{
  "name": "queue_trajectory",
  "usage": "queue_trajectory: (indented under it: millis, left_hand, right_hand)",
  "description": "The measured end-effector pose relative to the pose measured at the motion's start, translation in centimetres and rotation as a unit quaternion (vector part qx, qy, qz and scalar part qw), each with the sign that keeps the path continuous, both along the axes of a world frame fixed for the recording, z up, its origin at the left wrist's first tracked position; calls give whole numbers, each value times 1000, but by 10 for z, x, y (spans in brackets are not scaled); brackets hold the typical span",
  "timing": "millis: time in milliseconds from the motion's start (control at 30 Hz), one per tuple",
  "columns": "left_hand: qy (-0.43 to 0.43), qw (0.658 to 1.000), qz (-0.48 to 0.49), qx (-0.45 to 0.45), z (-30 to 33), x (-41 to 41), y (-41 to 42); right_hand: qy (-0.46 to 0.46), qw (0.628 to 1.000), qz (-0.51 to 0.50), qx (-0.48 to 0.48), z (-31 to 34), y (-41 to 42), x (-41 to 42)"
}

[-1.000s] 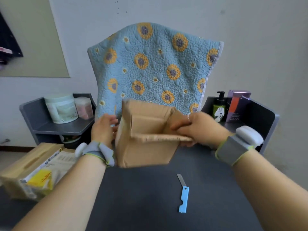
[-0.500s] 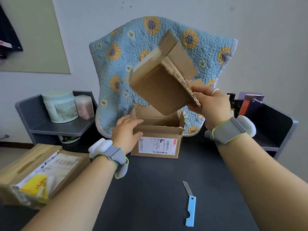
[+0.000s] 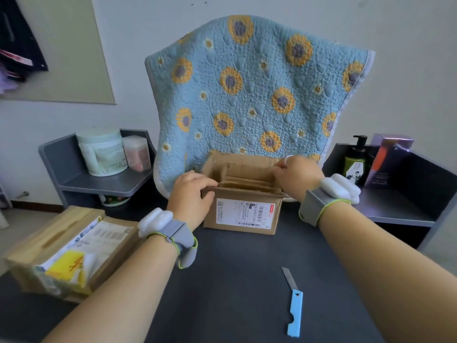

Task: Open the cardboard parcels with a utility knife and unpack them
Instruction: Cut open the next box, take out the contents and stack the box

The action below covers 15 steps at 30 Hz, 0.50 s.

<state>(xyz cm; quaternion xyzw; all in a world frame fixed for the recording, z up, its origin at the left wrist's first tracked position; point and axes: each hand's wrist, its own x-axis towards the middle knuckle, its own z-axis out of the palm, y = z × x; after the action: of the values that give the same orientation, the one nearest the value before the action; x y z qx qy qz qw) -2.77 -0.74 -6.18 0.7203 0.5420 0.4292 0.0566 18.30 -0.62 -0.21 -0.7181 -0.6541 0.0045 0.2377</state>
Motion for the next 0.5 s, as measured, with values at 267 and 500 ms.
queue_trajectory:
  millis: [267,500]
  left_hand:
    - [65,964,242,-95,2,-24,-15]
    - [279,857,336,-272,-23,-61,-42]
  right_hand:
    - [84,977,72,185,-15,-27,-12]
    - [63,974,189,109,-40,-55,-38]
